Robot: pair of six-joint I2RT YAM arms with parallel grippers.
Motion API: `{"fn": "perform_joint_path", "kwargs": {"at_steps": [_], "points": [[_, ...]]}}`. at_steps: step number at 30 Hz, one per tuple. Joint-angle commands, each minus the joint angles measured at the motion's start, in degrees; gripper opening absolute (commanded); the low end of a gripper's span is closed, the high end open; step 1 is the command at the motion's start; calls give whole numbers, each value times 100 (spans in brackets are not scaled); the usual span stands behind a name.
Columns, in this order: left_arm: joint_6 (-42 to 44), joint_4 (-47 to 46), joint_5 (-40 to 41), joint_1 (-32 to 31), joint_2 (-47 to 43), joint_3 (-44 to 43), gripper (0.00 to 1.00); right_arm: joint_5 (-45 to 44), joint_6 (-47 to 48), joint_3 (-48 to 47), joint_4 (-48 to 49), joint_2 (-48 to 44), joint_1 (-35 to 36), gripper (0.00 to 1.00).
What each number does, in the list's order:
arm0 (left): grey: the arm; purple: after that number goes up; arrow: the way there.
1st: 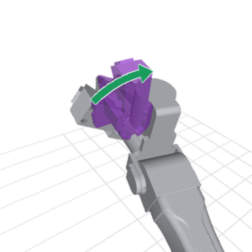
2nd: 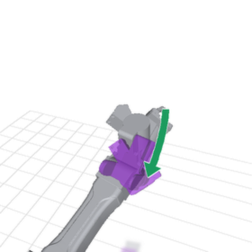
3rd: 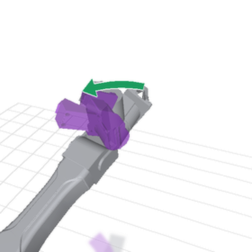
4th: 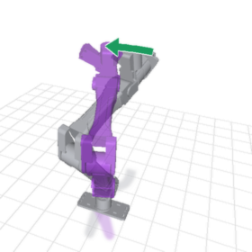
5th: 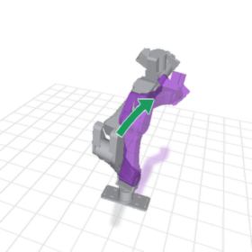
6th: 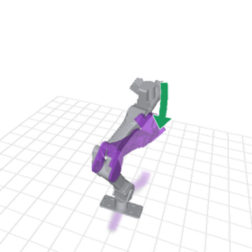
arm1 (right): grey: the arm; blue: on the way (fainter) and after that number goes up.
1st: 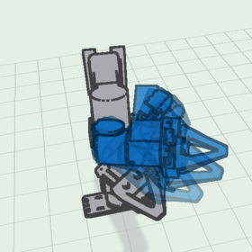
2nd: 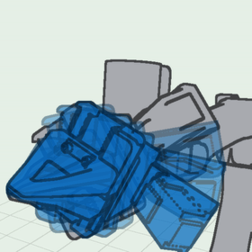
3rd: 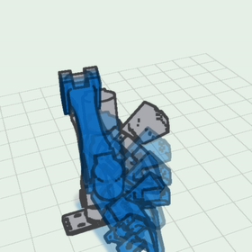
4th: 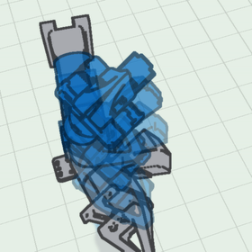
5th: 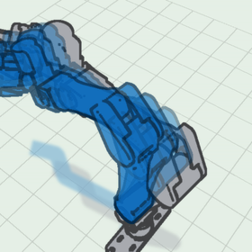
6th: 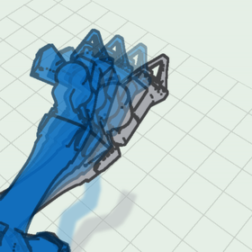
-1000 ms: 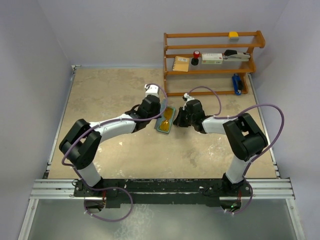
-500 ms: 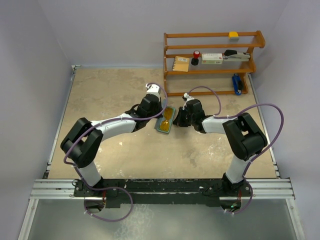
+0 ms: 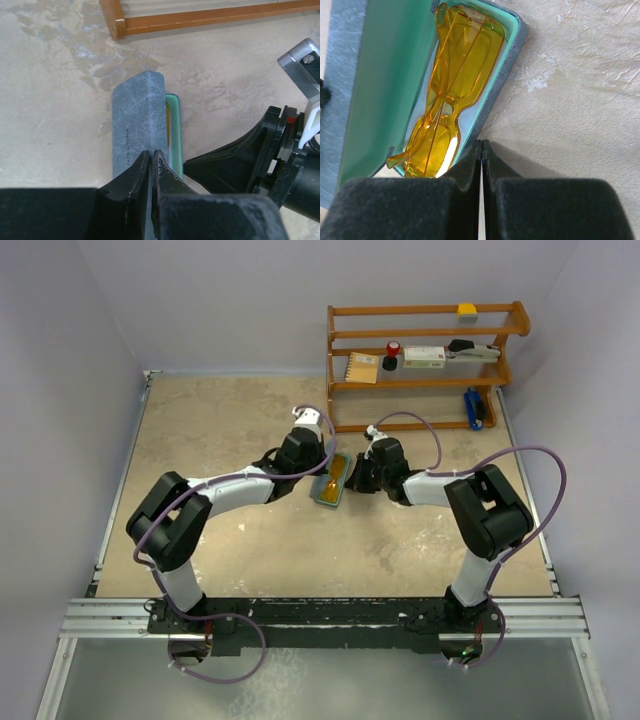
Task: Organize the sunglasses
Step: Close the sunglasses case at the center of the board.
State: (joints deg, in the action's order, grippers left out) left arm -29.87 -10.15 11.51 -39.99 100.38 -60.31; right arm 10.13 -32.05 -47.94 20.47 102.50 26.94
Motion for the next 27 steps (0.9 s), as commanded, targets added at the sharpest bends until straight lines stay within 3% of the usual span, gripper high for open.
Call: {"fn": "perform_joint_path", "kwargs": {"at_steps": [1,19,27], "points": [[-208,-92,-413,-3,387,8,1,7,50,-166,-129,120,-22,0],[-105,49,-294,-97,552,-59,1,-42,79,-189,-201,128,-22,0],[134,276,65,-97,100,-170,15,-163,192,-128,-282,-105,-22,0]]}}
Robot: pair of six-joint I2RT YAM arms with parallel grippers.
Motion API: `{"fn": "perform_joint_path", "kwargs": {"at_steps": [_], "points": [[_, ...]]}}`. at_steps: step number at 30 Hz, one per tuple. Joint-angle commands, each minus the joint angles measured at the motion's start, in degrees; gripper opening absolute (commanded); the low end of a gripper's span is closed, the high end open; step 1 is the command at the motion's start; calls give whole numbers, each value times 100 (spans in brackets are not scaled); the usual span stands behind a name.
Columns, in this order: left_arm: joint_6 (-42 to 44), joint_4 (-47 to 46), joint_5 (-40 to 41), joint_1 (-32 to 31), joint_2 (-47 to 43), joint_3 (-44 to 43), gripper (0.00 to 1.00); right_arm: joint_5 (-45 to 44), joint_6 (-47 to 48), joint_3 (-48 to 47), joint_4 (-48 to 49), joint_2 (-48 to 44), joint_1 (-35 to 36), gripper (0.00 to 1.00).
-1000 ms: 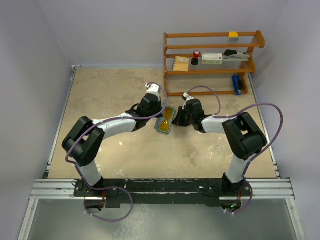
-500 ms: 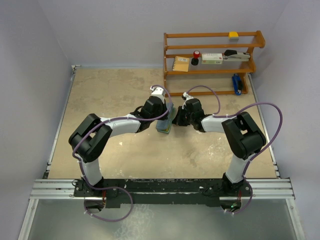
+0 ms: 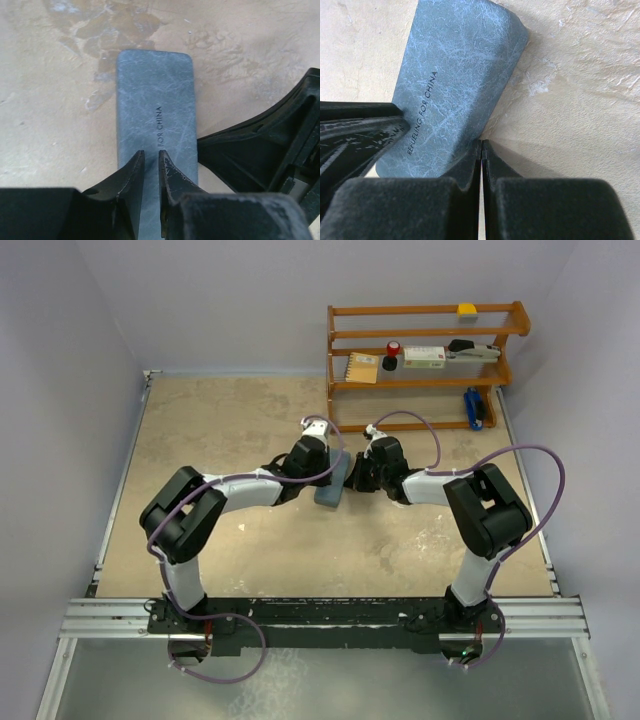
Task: Organize the sunglasses
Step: Close the sunglasses case at the center of the board, then reset both arms
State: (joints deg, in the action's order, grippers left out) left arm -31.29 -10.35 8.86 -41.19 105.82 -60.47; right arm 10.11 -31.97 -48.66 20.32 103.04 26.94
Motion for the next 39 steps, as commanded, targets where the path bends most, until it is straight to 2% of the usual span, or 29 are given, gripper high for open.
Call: {"fn": "perform_joint_path", "kwargs": {"at_steps": [1,7,11,13,16,20,24,28,30,34,35,36,39], "points": [[335,303,376,30,-540,-151,18,-303,280,-56,-332,-241,-22,0],[507,502,882,29,-918,-210,23,-711,481,-111,-625,-850,-18,9],[511,559,946,24,-1076,-193,26,-933,643,-111,-917,-1273,-5,17],[443,579,1073,29,-1130,-173,37,-1010,708,-85,-1029,-1481,-4,20],[402,543,1196,23,-1202,-110,44,-1061,777,-53,-1188,-1754,-4,23],[387,527,1255,23,-1296,-42,68,-1105,831,43,-1300,-2042,-7,29],[373,524,1263,23,-1363,-13,83,-1098,858,123,-1392,-2259,-4,43],[360,526,1336,24,-1422,8,94,-1074,893,146,-1507,-2410,-4,56],[346,558,1383,23,-1439,1,99,-1092,906,180,-1530,-2507,-4,57],[253,667,1603,31,-1442,-13,99,-1053,945,225,-1608,-2664,-4,61],[247,685,1655,29,-1448,-11,99,-1061,940,249,-1617,-2704,3,74],[225,711,1776,24,-1458,5,99,-1049,945,286,-1604,-2777,4,96],[207,693,1823,23,-1523,87,99,-1102,926,396,-1589,-2949,3,99]]}}
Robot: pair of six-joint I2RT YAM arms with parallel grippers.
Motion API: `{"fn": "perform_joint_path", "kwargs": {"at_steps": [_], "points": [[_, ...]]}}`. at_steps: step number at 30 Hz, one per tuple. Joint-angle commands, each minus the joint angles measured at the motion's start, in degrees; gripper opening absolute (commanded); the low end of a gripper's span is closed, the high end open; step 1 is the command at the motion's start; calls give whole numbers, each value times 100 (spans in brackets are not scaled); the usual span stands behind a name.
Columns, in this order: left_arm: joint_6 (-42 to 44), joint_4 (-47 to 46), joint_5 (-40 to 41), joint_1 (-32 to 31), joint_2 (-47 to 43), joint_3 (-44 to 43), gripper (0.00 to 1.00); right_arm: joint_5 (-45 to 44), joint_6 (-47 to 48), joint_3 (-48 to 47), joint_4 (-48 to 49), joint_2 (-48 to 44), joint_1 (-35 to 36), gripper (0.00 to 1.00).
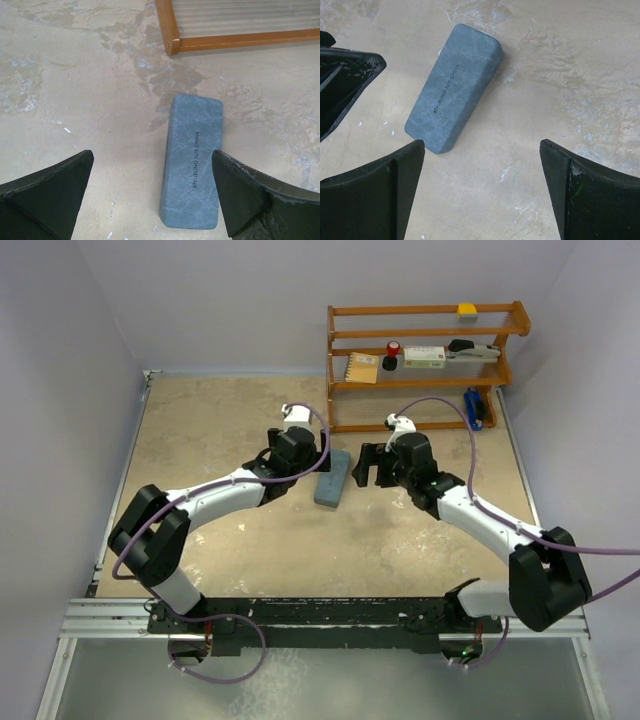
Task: Organize the sunglasses
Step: Reset both arms
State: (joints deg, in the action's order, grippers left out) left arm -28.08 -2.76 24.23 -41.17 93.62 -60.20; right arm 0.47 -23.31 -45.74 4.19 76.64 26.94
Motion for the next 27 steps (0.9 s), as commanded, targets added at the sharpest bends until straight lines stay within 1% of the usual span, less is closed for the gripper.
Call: {"fn": "perform_joint_path", "kwargs": {"at_steps": [1,5,10,17,27], "points": [[-131,-69,345,23,-329,80,99,-166,75,116,-6,-357,4,99],[-144,-59,401,26,-405,119,99,-269,105,97,-179,-483,9,99],[-123,-205,224,25,-536,198,99,-336,99,131,-295,-628,3,99],[-281,-53,385,26,-575,156,99,-397,67,204,-333,-688,5,99],[-150,-396,344,21,-836,489,99,-422,19,235,-313,-678,2,99]]}}
